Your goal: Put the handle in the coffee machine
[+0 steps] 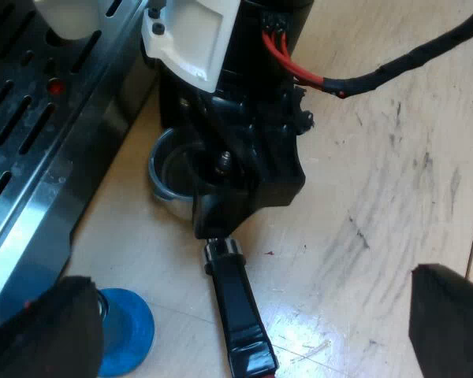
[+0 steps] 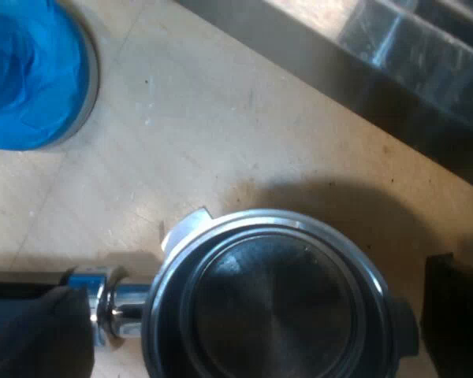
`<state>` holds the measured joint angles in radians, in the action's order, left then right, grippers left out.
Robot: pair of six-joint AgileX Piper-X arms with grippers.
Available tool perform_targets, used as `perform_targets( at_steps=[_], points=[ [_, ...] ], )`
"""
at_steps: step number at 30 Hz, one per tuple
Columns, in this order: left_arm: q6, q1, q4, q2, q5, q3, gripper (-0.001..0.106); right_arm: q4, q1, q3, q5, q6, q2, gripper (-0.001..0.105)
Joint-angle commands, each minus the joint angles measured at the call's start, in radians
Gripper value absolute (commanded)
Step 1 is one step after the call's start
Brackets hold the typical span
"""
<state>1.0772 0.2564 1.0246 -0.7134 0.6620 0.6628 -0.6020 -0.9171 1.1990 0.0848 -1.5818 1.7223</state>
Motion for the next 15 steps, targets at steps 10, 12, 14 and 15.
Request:
perform_targets(
  at_steps=[10,12,14,15],
  points=[
    [0.002,0.005,-0.005,0.008,0.009,0.006,0.081,-0.007,0.006,0.008,0.029,-0.015,0.009,0.068],
    [0.004,0.005,-0.005,0.008,0.009,0.006,0.081,-0.007,0.006,0.008,0.028,-0.015,0.009,0.055],
    [0.011,0.005,-0.005,0.008,0.009,0.006,0.081,-0.007,0.006,0.008,0.028,-0.015,0.009,0.041],
    [0.019,0.005,-0.005,0.008,0.009,0.006,0.081,-0.007,0.006,0.008,0.028,-0.015,0.009,0.029]
  ],
)
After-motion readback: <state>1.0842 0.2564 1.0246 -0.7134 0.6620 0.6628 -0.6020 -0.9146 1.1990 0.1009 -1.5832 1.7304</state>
